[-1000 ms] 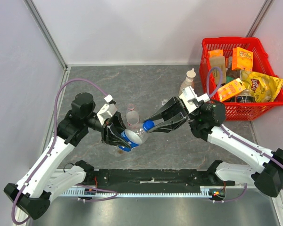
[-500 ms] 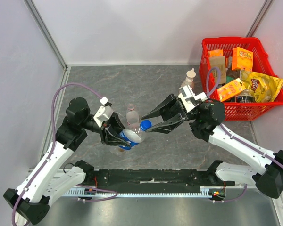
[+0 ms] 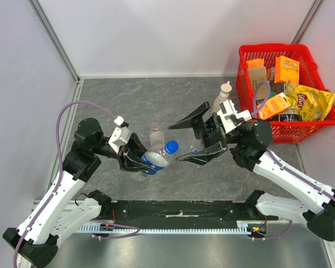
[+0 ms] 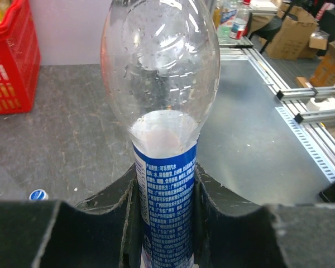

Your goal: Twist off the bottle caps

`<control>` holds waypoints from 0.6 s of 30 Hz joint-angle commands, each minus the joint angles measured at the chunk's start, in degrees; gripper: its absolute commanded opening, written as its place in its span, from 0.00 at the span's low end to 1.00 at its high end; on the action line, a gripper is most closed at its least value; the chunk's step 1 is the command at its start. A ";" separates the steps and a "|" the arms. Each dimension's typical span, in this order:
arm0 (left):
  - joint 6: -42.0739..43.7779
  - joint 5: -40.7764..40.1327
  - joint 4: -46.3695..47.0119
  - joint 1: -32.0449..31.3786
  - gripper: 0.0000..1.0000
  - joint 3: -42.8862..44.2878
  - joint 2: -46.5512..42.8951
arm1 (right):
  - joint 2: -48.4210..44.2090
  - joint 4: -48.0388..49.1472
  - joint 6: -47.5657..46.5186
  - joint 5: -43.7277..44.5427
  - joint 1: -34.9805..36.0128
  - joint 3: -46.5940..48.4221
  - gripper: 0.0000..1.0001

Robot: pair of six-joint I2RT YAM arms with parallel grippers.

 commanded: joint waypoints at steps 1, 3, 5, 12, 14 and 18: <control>5.99 -6.08 -3.83 -0.03 0.26 0.65 -1.45 | -3.92 -6.17 -4.34 5.85 -0.19 1.80 0.98; 7.39 -8.45 -4.97 -0.03 0.26 0.57 -2.32 | -5.59 -9.86 -6.36 8.31 -0.19 2.51 0.98; 8.97 -11.79 -6.20 -0.03 0.26 0.39 -3.12 | -7.35 -13.46 -8.38 11.12 -0.19 3.30 0.98; 12.58 -23.12 -10.25 -0.12 0.22 0.39 -5.58 | -7.71 -24.28 -11.12 23.25 -0.19 6.38 0.98; 13.02 -26.20 -11.39 -0.03 0.20 0.74 -6.02 | -6.66 -26.04 -10.50 26.51 -0.19 7.25 0.98; 14.60 -32.53 -14.29 -0.03 0.20 1.53 -6.02 | -4.20 -27.80 -8.31 29.85 -0.19 8.75 0.98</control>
